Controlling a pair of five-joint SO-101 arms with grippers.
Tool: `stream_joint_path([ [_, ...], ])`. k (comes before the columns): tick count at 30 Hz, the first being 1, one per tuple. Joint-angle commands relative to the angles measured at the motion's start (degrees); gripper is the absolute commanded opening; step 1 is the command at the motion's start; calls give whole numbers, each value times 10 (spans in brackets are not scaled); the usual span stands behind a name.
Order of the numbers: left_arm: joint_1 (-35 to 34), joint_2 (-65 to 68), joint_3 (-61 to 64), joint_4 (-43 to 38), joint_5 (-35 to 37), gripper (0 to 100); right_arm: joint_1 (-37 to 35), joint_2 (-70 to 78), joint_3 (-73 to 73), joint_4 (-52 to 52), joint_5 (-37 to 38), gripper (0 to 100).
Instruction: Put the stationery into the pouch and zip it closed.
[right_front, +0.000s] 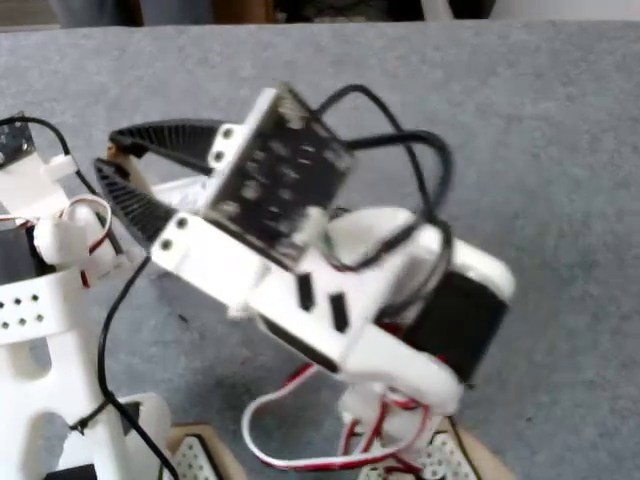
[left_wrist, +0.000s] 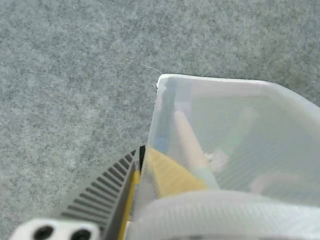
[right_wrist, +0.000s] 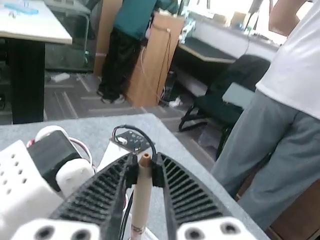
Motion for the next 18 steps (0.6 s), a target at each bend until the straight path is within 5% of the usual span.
stream_joint_path([
  [1, 6, -2, -1, -11, 3, 29, -4, 6, 0, -3, 2, 12],
  [18, 19, -4, -5, -11, 4, 29, -4, 28, 0, -46, 5, 12],
])
